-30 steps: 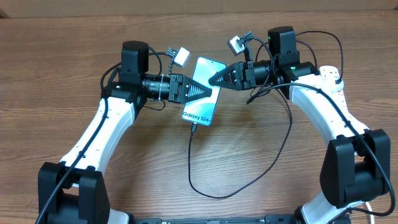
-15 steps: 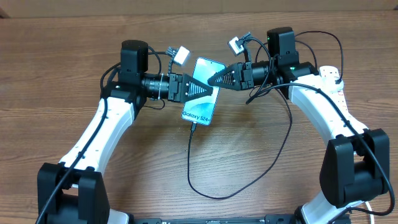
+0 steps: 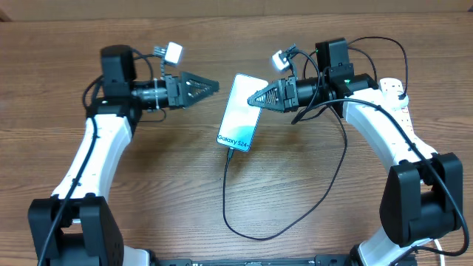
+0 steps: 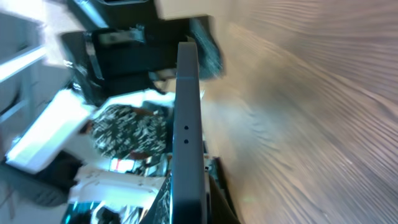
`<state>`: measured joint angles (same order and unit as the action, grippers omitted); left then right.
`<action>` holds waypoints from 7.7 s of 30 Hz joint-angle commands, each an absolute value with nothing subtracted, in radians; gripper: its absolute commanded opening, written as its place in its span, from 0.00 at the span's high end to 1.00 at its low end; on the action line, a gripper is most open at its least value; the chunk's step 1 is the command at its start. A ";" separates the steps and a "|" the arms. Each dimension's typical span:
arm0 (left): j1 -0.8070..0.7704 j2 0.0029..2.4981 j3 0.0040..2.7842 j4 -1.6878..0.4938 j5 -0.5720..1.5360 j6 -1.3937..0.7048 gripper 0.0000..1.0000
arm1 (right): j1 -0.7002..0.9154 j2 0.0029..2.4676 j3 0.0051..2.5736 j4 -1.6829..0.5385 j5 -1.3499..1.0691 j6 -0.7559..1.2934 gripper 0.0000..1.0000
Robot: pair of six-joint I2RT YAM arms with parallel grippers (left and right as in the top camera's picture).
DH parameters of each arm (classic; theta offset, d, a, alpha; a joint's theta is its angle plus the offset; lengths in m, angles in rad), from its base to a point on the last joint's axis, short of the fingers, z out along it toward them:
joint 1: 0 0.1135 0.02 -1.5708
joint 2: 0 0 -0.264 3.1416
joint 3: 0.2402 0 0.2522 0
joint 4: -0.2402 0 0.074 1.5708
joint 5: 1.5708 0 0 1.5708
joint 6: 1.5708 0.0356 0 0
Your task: Plug charger to phone and switch on socket
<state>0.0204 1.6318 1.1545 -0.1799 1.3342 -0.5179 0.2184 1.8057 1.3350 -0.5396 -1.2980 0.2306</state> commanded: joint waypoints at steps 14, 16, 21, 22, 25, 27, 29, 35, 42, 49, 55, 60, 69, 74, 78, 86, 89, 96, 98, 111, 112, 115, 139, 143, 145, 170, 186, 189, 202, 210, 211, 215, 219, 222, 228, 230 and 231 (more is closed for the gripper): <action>0.119 1.615 1.166 -0.186 1.114 -0.501 0.00 | 0.310 1.798 1.334 -0.739 -0.847 0.122 0.96; 0.119 1.615 1.167 -0.186 1.114 -0.501 0.00 | 0.323 1.798 1.328 -0.739 -0.829 0.123 0.96; 0.119 1.615 1.166 -0.186 1.114 -0.501 0.00 | 0.342 1.800 1.300 -0.739 -0.786 0.123 0.96; 0.119 1.615 1.167 -0.186 1.114 -0.501 0.00 | 0.342 1.800 1.289 -0.738 -0.785 0.126 0.96; 0.119 1.615 1.166 -0.186 1.114 -0.501 0.00 | 0.342 1.805 1.261 -0.734 -0.786 0.126 0.96; 0.119 1.615 1.167 -0.186 1.114 -0.501 0.00 | 0.342 1.813 1.250 -0.735 -0.786 0.126 0.96; 0.119 1.615 1.167 -0.186 1.114 -0.501 0.00 | 0.343 1.824 1.245 -0.732 -0.786 0.126 0.96; 0.119 1.615 1.167 -0.186 1.114 -0.501 0.00 | 0.343 1.861 1.244 -0.729 -0.817 0.130 0.96; 0.119 1.615 1.167 -0.186 1.114 -0.501 0.00 | 0.343 1.899 1.244 -0.705 -0.826 0.131 0.96; 0.119 1.615 1.167 -0.186 1.114 -0.501 0.00 | 0.343 1.975 1.244 -0.640 -0.894 0.134 0.96; 0.119 1.615 1.167 -0.186 1.114 -0.501 0.00 | 0.343 2.037 1.244 -0.573 -0.918 0.142 0.96; 0.119 1.615 1.167 -0.186 1.114 -0.501 0.00 | 0.343 2.072 1.244 -0.525 -0.918 0.157 0.96; 0.119 1.615 1.167 -0.186 1.114 -0.501 0.00 | 0.343 2.091 1.244 -0.465 -0.884 0.156 0.96; 0.119 1.615 1.166 -0.186 1.114 -0.501 0.00 | 0.343 2.091 1.244 -0.422 -0.784 0.253 0.96; 0.119 1.615 1.167 -0.186 1.114 -0.501 0.00 | 0.343 2.091 1.244 -0.408 -0.767 0.270 0.96; 0.119 1.615 1.166 -0.186 1.114 -0.501 0.00 | 0.343 2.101 1.244 -0.390 -0.767 0.270 0.96; 0.119 1.615 1.166 -0.186 1.114 -0.501 0.00 | 0.343 2.117 1.244 -0.378 -0.756 0.270 0.96; 0.119 1.615 1.167 -0.186 1.114 -0.501 0.00 | 0.343 2.165 1.244 -0.344 -0.756 0.288 0.96; 0.119 1.615 1.166 -0.186 1.114 -0.501 0.00 | 0.343 2.166 1.244 -0.331 -0.755 0.289 0.94; 0.119 1.615 1.167 -0.186 1.114 -0.501 0.00 | 0.343 2.166 1.244 -0.327 -0.748 0.289 0.85; 0.119 1.615 1.167 -0.186 1.114 -0.501 0.00 | 0.343 2.166 1.244 -0.327 -0.748 0.289 0.82; 0.119 1.615 1.166 -0.186 1.114 -0.501 0.00 | 0.343 2.166 1.244 -0.329 -0.742 0.289 0.80; 0.119 1.615 1.167 -0.186 1.114 -0.501 0.00 | 0.343 2.166 1.244 -0.369 -0.618 0.348 0.56; 0.119 1.615 1.167 -0.186 1.114 -0.501 0.00 | 0.343 2.166 1.244 -0.373 -0.618 0.348 0.52; 0.119 1.615 1.166 -0.186 1.114 -0.501 0.00 | 0.343 2.166 1.244 -0.373 -0.617 0.348 0.45; 0.119 1.615 1.167 -0.186 1.114 -0.501 0.00 | 0.343 2.165 1.267 -0.463 -0.538 0.367 0.00; 0.119 1.615 1.167 -0.186 1.114 -0.501 0.00 | 0.348 2.143 1.396 -0.698 -0.356 0.423 0.00; 0.119 1.615 1.167 -0.186 1.114 -0.501 0.00 | 0.347 2.141 1.475 -0.807 -0.328 0.417 0.00; 0.119 1.615 1.167 -0.186 1.114 -0.501 0.00 | 0.336 2.141 2.014 -1.468 0.072 0.253 0.00; 0.119 1.615 1.166 -0.186 1.114 -0.501 0.00 | 0.261 2.141 2.062 -1.588 0.322 0.251 0.00; 0.119 1.615 1.167 -0.186 1.114 -0.501 0.00 | 0.244 2.141 2.062 -1.593 0.321 0.248 0.00; 0.119 1.615 1.166 -0.186 1.114 -0.501 0.00 | 0.173 2.141 2.062 -1.594 0.320 0.249 0.00; 0.119 1.615 1.166 -0.186 1.114 -0.501 0.00 | 0.099 2.141 2.062 -1.608 0.321 0.249 0.00; 0.119 1.615 1.167 -0.186 1.114 -0.501 0.00 | 0.041 2.141 2.061 -1.615 0.321 0.249 0.00; 0.119 1.615 1.167 -0.186 1.114 -0.501 0.00 | -0.094 2.141 2.061 -1.604 0.321 0.249 0.00; 0.119 1.615 1.167 -0.186 1.114 -0.501 0.00 | -0.145 2.141 2.061 -1.591 0.321 0.254 0.00; 0.119 1.615 1.167 -0.186 1.114 -0.501 0.00 | -0.169 2.141 2.061 -1.586 0.320 0.258 0.00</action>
<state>0.1215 1.6318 1.1545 -0.1871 1.1198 -0.5179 -0.1146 2.1483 2.0441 -1.5944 0.3038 0.2543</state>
